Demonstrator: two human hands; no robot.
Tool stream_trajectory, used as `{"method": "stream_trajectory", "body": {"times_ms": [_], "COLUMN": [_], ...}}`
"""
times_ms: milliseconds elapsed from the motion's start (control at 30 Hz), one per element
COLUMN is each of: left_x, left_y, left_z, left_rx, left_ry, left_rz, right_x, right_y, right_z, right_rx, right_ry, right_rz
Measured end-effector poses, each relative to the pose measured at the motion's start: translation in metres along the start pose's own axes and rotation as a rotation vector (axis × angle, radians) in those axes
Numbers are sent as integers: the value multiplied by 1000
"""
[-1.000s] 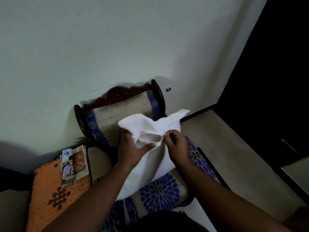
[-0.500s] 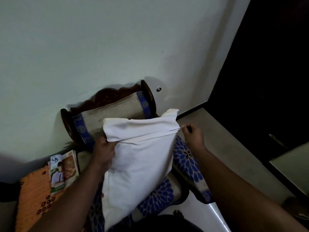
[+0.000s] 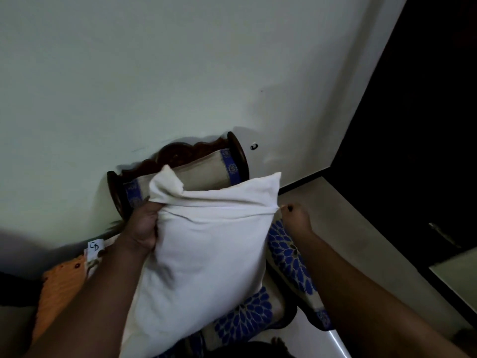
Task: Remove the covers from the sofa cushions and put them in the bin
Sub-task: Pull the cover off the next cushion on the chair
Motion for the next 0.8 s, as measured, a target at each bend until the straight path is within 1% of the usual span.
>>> {"method": "stream_trajectory", "body": {"times_ms": [33,67,100,133,167,200,233,267,300,333,433,500,533,600,667,700,767,800], "left_x": [-2,-2,-2,-5,-7,-13,-17,-20,-20,-20,-10,-2,1,5,9,9,-2,-10], "left_y": [-1,-3,-4,-5,-6,-7,-6,-7,-6,-5,-2,-1,-1,-4,-11,-14,-19,-20], "left_z": [2,4,7,7,8,8,9,10,11,13,23,29,30,25,18,13,5,2], "left_rx": [28,53,62,68,65,69,70,71,66,67,23,-68,-117,-163,-121,-78,0,25], "left_ry": [-31,-34,-25,-31,-34,-32,-38,-58,-84,-102,-84,-34,13,151,256,267,213,186], "left_rz": [-6,-1,10,19,52,68,76,67,68,86,249,430,530,643,576,498,370,350], "right_x": [0,5,11,16,19,18,13,8,4,5,17,21,21,16,8,2,-2,-2], "right_y": [-3,-8,-17,-30,-43,-54,-64,-72,-76,-79,-82,-83,-86,-91,-93,-92,-85,-81], "right_z": [-5,-15,-29,-45,-59,-69,-75,-77,-78,-76,-68,-69,-71,-77,-85,-86,-83,-84], "right_rx": [45,140,286,464,634,769,859,895,889,879,828,802,785,678,596,588,555,522], "right_ry": [54,122,165,156,105,40,-19,-56,-75,-90,-88,-55,-73,-159,-229,-217,-67,21], "right_rz": [-31,8,112,209,218,108,-69,-235,-340,-363,-227,-235,-200,-11,85,36,-220,-337]}}
Point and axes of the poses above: each hand's wrist, its own z-axis towards the middle knuckle, its own x-axis out of the back of the hand, y = z × x, the point moved 3 cm from there along z, towards the middle knuckle, and after that the axes turned 9 degrees about -x, right-handed, at the moved point
